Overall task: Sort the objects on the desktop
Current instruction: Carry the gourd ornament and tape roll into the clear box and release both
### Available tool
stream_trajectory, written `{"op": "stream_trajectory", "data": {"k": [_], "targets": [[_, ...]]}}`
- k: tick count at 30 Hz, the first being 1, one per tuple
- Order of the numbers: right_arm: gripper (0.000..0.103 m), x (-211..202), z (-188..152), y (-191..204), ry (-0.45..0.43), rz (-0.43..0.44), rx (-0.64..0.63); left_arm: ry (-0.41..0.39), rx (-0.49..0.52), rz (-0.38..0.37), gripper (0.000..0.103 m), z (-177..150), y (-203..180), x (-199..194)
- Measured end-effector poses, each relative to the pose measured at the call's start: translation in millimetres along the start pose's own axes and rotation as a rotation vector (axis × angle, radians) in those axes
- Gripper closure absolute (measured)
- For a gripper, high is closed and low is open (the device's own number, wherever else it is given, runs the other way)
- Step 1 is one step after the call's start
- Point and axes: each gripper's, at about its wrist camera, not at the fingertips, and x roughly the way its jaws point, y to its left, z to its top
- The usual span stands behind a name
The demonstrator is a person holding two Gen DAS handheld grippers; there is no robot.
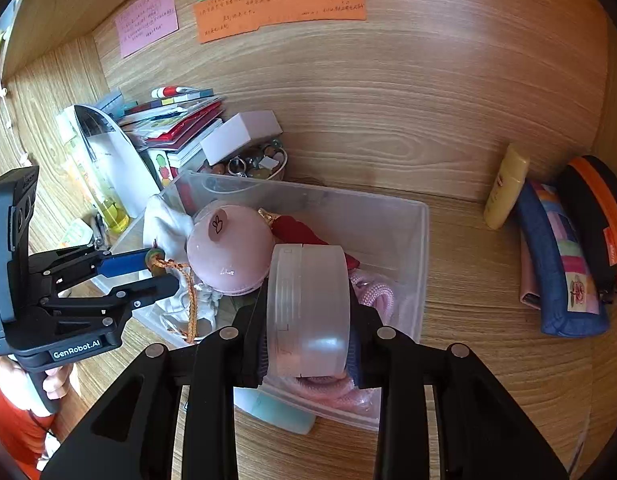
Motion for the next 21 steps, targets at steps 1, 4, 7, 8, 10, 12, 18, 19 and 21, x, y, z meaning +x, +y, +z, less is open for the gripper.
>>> {"op": "stream_trajectory", "data": {"k": [1,4,7,8,10,12,18,19,21], "targets": [[0.076,2,2,1,-0.001,-0.009,-0.005,0.003,-0.002,0.003,0.062,0,0,-1],[0.076,5,5,5,-0.002,-0.03,-0.023,0.004,-0.005,0.001,0.062,0,-2,-3],[0.076,9,8,9,0.004,-0.051,-0.045,-0.001,-0.001,0.002,0.061,-1,-4,-7],[0.076,10,9,10,0.008,-0.055,-0.055,-0.005,-0.001,0.002,0.058,-2,-5,-10],[0.076,12,10,13,0.012,-0.071,-0.069,-0.02,0.001,0.001,0.053,-1,-6,-15],[0.076,15,10,15,0.028,-0.07,-0.081,-0.035,0.005,0.003,0.051,1,-8,-18],[0.056,14,5,18,0.045,-0.053,-0.087,-0.054,0.006,0.003,0.044,2,-8,-25],[0.054,12,4,19,0.04,-0.061,-0.095,-0.056,0.006,0.006,0.044,2,-8,-26],[0.053,9,1,23,0.035,-0.076,-0.107,-0.057,0.004,0.005,0.043,2,-8,-29]]}}
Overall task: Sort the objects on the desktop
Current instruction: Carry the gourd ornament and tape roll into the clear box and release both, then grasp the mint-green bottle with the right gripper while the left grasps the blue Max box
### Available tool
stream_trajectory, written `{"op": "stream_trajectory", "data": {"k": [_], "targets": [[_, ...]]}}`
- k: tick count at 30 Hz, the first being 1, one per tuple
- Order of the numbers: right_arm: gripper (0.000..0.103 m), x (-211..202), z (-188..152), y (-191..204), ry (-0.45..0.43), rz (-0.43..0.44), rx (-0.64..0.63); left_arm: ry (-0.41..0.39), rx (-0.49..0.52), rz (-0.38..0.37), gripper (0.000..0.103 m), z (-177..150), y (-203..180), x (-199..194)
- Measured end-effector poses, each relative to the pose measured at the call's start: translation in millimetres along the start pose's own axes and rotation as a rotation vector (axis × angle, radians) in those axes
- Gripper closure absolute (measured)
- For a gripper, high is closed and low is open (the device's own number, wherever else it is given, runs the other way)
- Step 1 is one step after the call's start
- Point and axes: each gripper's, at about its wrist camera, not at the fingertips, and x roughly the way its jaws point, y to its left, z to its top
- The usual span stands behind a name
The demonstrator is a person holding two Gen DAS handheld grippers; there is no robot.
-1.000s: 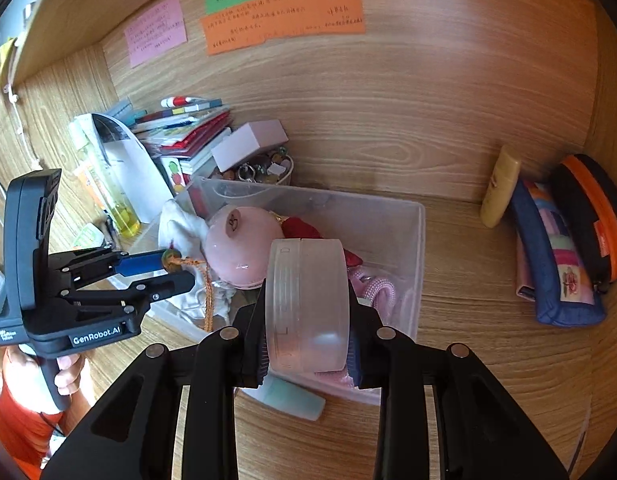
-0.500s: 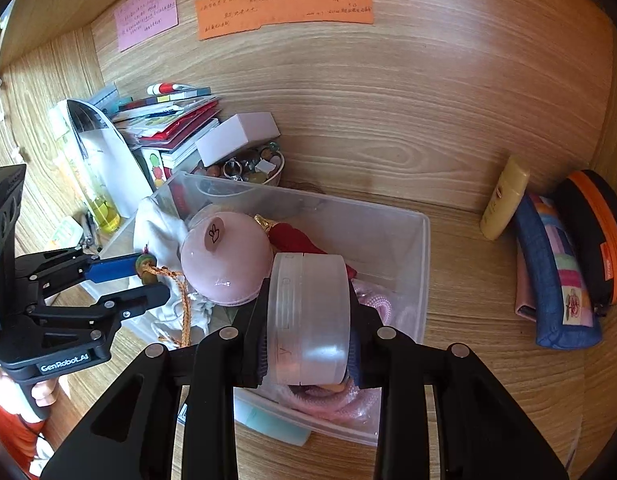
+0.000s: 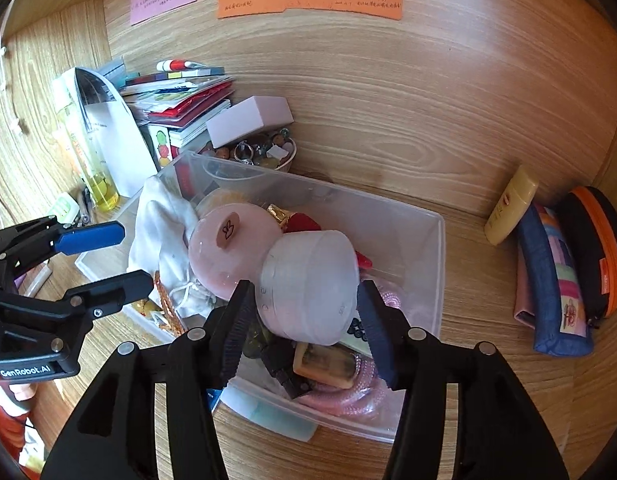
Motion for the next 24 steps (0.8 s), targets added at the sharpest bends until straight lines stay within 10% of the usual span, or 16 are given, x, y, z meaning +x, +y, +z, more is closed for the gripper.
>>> {"op": "stream_trajectory", "data": {"k": [3,11,24], "targets": [[0.047,-7,-3,4,-0.007,-0.012,-0.012,-0.004,-0.016,0.003,0.028,-1,1,-5],[0.025,-32,-12,10,-0.05,-0.022,-0.02,-0.017,-0.037,0.028,0.028,-6,2,-19],[0.022,-55,-42,7,-0.047,-0.016,0.007,0.005,-0.02,0.051,0.019,-27,-7,-35]]}}
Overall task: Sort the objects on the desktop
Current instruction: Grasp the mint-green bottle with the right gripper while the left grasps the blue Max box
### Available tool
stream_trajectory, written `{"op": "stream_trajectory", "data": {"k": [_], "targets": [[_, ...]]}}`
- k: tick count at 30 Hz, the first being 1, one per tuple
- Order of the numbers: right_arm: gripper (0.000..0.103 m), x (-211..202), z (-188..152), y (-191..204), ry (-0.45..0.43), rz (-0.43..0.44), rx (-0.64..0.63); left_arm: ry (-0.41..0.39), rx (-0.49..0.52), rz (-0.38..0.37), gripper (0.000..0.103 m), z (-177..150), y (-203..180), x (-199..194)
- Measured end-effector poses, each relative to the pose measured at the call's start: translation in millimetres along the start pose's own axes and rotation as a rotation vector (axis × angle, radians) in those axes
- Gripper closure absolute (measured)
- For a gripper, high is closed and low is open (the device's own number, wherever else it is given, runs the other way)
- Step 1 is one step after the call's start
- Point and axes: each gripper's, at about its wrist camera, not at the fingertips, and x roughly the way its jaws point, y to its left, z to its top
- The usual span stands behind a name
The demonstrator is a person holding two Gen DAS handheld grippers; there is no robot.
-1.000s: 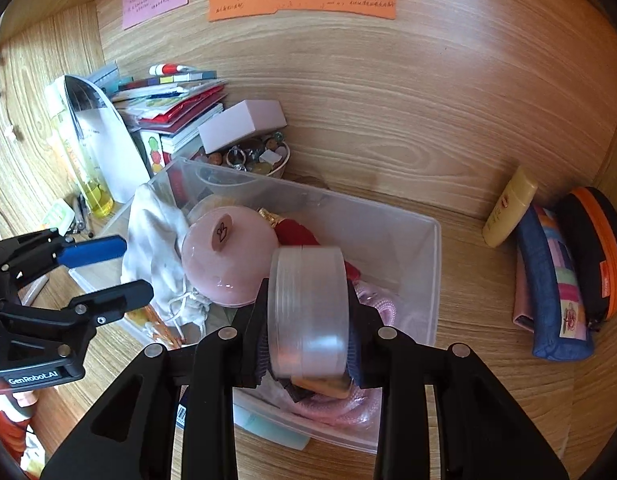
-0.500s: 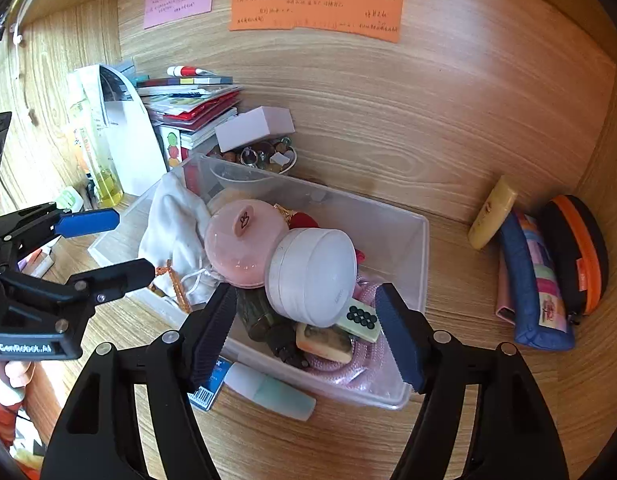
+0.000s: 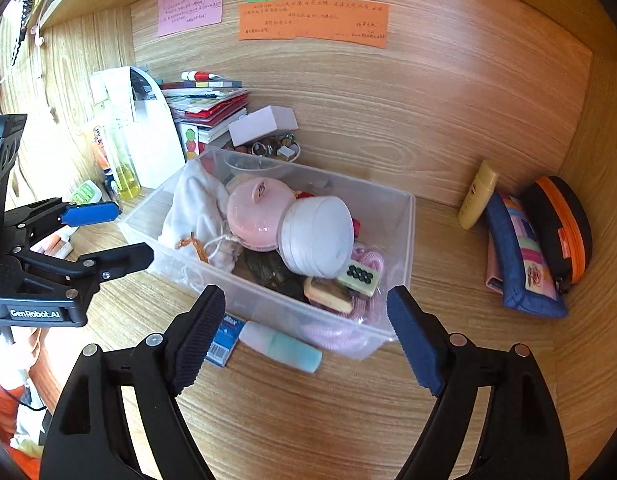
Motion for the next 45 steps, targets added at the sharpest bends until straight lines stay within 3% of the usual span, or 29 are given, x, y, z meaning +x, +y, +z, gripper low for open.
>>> {"op": "stream_trajectory", "data": {"k": [9,19,22,24,32,39,45], "targets": [[0.022,13,-35,-16,0.085,-0.019,0.041,0.116,0.07,-0.035,0.019,-29,-30,29],[0.022,25,-55,-26,0.146,-0.008,0.067,0.181,0.162,-0.062,0.019,-30,-68,64],[0.022,28,-57,-30,0.16,0.007,0.091,0.192,0.173,-0.059,0.029,-30,-73,72],[0.022,30,-58,-32,0.17,0.023,0.111,0.205,0.168,-0.057,0.044,-31,-73,76],[0.022,48,-56,-12,0.223,0.075,0.113,0.188,0.147,-0.077,0.064,-34,-55,72],[0.022,60,-46,16,0.223,0.058,0.083,0.183,0.139,-0.086,0.065,-37,-32,65],[0.022,76,-42,16,0.26,0.064,0.175,0.186,0.132,-0.101,0.065,-40,-16,62]]}}
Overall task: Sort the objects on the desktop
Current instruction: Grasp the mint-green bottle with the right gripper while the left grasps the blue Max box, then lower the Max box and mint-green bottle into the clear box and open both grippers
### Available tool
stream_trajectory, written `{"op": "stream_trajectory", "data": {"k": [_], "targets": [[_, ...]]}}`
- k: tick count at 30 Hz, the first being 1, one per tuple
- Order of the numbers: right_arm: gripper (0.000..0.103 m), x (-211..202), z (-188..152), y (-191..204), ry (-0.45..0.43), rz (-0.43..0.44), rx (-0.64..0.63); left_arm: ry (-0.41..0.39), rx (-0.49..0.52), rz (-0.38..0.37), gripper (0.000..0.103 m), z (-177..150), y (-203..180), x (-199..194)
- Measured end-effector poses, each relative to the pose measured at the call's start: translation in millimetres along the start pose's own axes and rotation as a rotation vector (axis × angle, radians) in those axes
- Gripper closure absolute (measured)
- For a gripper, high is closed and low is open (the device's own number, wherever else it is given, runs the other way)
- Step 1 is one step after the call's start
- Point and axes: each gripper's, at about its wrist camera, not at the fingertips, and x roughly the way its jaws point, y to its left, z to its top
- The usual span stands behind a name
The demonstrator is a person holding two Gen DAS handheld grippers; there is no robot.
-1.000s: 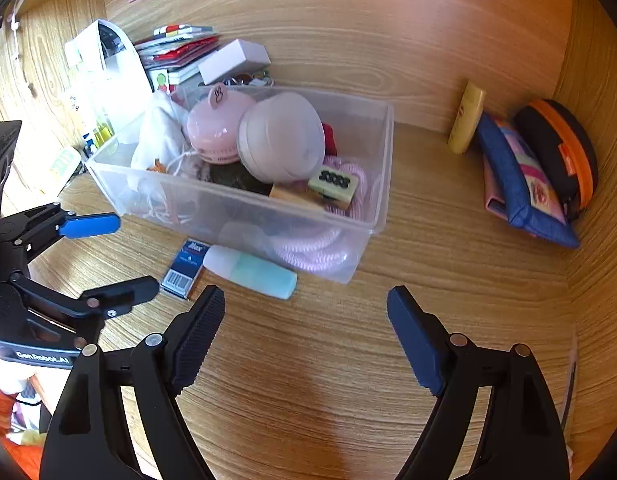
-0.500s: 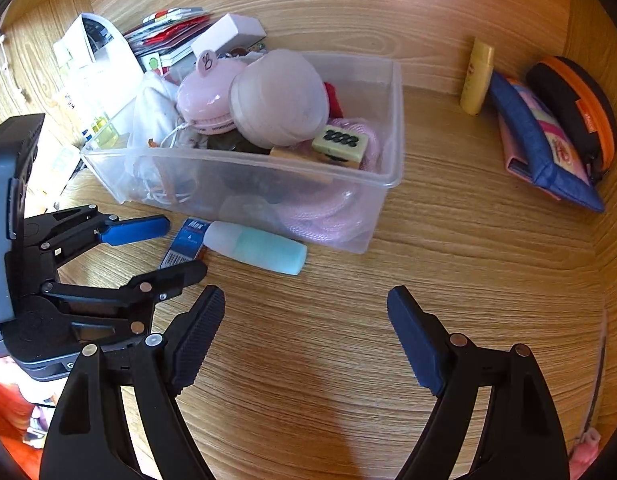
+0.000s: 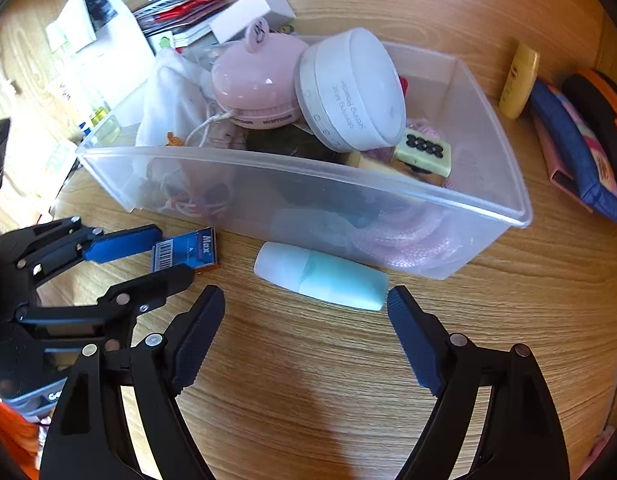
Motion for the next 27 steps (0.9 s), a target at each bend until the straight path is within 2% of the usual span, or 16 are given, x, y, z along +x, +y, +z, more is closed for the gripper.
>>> {"op": "stream_trajectory", "data": {"k": [2,6,8,11,13,14,17,22,27], "targets": [[0.022,2,2,-1,-0.009,-0.015,0.025,0.0,0.002,-0.008,0.064,0,2,0],[0.021,7,4,3,-0.015,-0.053,0.032,0.001,0.028,-0.024,0.053,2,-3,2],[0.023,10,3,8,-0.02,-0.092,0.007,-0.003,0.06,0.023,0.053,2,-8,5],[0.023,11,3,6,-0.021,-0.101,0.001,-0.004,0.058,0.005,0.052,6,-9,8],[0.028,11,3,4,-0.018,-0.1,-0.001,-0.009,0.069,0.012,0.052,8,-13,10],[0.03,10,2,3,-0.018,-0.099,-0.003,-0.011,0.074,0.013,0.053,9,-15,10],[0.032,9,0,-1,-0.018,-0.087,-0.011,-0.017,0.1,0.001,0.065,9,-22,10],[0.032,5,-8,-9,-0.022,-0.071,-0.009,-0.021,0.113,-0.004,0.072,7,-29,10],[0.032,-9,-18,-13,-0.054,-0.072,-0.019,-0.026,0.077,-0.012,0.075,0,-25,0]]}}
